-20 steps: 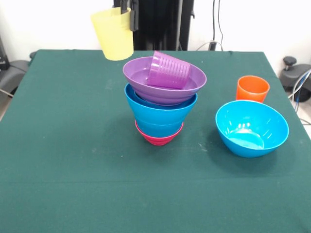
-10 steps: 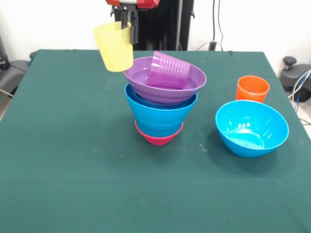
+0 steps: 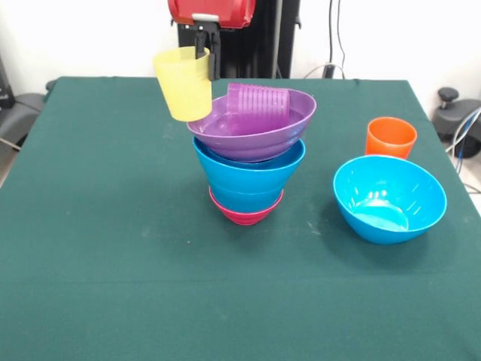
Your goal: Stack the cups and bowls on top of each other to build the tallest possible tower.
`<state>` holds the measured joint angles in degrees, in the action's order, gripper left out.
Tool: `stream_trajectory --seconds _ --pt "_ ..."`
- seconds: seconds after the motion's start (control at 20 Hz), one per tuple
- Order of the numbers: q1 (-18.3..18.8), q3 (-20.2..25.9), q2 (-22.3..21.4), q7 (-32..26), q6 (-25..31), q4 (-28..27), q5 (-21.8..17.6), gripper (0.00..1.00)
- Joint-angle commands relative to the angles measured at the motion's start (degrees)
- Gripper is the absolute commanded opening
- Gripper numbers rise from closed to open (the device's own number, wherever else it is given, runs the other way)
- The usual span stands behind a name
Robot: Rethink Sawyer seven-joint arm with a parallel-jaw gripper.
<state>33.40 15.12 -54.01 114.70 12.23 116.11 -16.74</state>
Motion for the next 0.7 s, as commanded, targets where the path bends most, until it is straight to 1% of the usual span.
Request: stream_trajectory --seconds 0.05,0.2,0.5,0.7 --pt "-1.4 0.3 1.1 3.2 0.0 2.5 -2.3 0.00" --pt "-0.8 1.0 -0.1 2.8 1.0 3.2 -1.8 0.00" --pt "0.3 2.7 -4.3 1.6 4.4 5.2 0.1 0.00" --pt "0.1 3.6 -7.3 1.0 7.4 6.0 2.0 0.00"
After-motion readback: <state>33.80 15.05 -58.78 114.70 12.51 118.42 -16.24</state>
